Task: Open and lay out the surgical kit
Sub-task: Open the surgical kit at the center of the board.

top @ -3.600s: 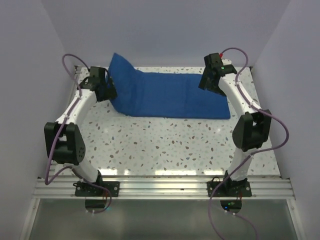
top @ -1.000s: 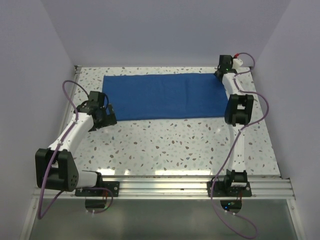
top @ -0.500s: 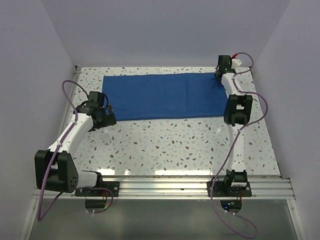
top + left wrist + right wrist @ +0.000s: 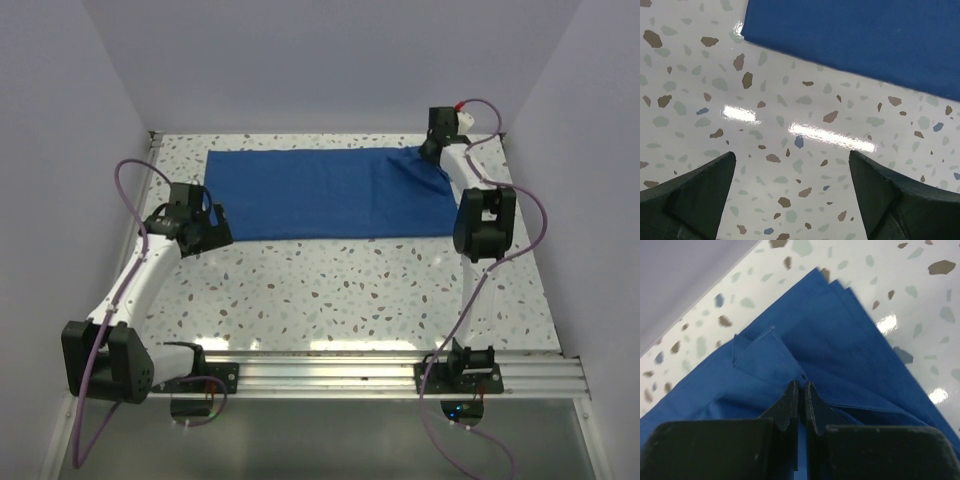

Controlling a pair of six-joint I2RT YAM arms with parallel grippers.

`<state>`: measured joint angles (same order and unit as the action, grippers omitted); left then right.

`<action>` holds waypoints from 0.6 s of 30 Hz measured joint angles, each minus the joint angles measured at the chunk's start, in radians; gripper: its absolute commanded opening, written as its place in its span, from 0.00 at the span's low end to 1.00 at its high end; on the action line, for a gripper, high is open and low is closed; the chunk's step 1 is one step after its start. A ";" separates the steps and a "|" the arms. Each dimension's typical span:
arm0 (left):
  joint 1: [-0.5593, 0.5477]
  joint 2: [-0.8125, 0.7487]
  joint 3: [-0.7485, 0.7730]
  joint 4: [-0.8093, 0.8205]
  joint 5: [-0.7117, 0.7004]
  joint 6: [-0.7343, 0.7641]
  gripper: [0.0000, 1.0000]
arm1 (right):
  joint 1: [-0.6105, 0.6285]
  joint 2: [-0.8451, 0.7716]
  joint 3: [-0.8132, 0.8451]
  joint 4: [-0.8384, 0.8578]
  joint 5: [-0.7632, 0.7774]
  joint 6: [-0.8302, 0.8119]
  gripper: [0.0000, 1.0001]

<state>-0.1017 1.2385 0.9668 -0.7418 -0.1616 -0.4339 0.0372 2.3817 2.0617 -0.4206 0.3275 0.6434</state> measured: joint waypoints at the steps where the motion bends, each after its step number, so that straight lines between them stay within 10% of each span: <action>1: 0.000 -0.006 0.000 0.004 0.008 0.004 1.00 | 0.017 -0.040 -0.027 -0.005 -0.004 -0.004 0.00; 18: 0.000 -0.165 -0.089 0.051 0.182 0.060 1.00 | 0.147 -0.359 -0.260 -0.229 0.116 0.049 0.00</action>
<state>-0.1017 1.0733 0.8780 -0.6907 0.0208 -0.3740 0.1844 2.0228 1.8015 -0.6498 0.4438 0.6926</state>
